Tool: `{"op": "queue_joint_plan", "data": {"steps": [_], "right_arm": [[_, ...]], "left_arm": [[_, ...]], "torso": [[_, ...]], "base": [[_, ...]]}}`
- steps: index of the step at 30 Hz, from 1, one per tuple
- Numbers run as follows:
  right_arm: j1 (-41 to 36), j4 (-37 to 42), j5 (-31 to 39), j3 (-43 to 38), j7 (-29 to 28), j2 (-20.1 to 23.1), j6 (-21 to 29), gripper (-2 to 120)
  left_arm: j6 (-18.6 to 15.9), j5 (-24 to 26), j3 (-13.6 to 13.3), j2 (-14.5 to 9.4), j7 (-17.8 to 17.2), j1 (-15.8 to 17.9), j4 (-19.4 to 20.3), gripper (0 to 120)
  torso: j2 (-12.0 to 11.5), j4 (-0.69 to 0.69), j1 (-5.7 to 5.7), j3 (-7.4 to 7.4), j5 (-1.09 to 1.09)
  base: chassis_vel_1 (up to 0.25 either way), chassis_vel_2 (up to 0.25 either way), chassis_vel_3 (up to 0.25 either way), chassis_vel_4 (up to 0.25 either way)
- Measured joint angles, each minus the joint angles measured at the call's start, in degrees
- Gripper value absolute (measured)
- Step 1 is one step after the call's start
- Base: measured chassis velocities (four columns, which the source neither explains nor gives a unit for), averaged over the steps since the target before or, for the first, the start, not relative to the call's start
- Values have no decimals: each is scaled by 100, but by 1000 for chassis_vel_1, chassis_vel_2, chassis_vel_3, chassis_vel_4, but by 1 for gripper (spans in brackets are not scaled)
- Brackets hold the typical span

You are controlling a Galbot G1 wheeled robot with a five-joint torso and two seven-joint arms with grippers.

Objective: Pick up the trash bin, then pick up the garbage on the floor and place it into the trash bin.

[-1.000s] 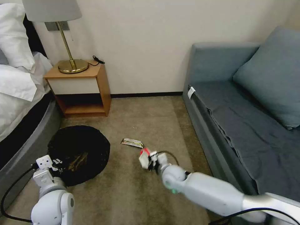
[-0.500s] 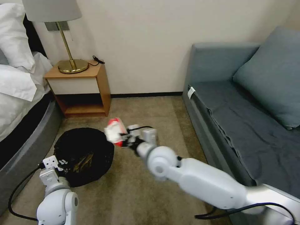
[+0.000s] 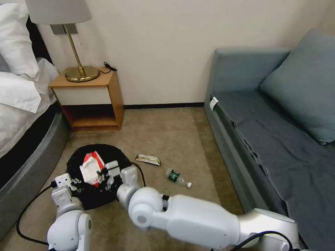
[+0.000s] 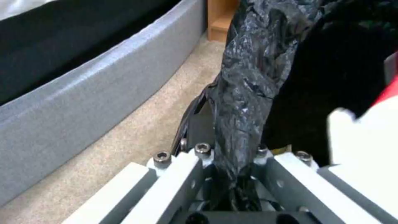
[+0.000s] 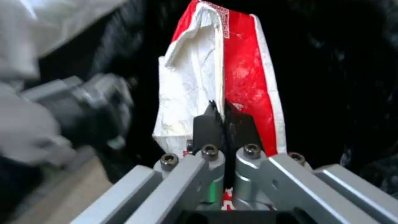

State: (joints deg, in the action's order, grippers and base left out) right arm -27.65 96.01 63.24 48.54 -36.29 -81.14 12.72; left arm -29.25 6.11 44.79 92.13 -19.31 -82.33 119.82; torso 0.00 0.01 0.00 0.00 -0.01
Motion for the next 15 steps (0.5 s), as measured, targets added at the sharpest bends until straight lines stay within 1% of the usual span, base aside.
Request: {"op": "queue_joint_plan", "data": {"steps": [1,3,4,6,8,10,11,13,14,15], "right_arm": [[-15,-91,-64,20,2,-42,-6,0],[-21,-169,-150,19,13,-81,-11,7],[-21,-169,-150,19,13,-81,-11,7],[-17,-199,-250,-18,70,-78,-19,19],[-12,-187,-331,-71,130,-37,-35,26],[-13,-183,-341,-79,139,-31,-36,28],[-23,-156,-399,-124,190,-2,-38,36],[-40,-126,-486,-166,235,39,-45,43],[-40,-126,-486,-166,235,39,-45,43],[-50,-94,-556,-213,277,79,-50,48]], "left_arm": [[5,1,-3,0,0,-2,12,1],[8,3,-17,0,0,-7,16,1],[8,3,-17,0,0,-7,16,1],[13,3,-26,0,0,-11,16,1],[16,3,-27,0,0,-11,17,1],[16,3,-27,0,0,-11,16,1],[16,3,-30,0,1,-9,17,1],[19,3,-30,0,2,-9,18,1],[19,3,-30,0,2,-9,18,1],[21,3,-29,1,1,-9,18,1]], "torso": [[0,0,0,0,0],[0,0,0,0,0],[0,0,0,0,0],[0,0,0,0,0],[0,-1,0,0,0],[0,0,0,0,0],[0,-1,0,0,1],[0,0,0,0,1],[0,0,0,0,1],[0,0,0,0,1]], "base": [[0,0,0,0],[0,0,0,0],[0,0,0,0],[0,0,0,0],[0,0,0,0],[0,0,0,0],[0,0,0,0],[0,0,0,0],[0,0,0,0],[0,0,0,0]]}}
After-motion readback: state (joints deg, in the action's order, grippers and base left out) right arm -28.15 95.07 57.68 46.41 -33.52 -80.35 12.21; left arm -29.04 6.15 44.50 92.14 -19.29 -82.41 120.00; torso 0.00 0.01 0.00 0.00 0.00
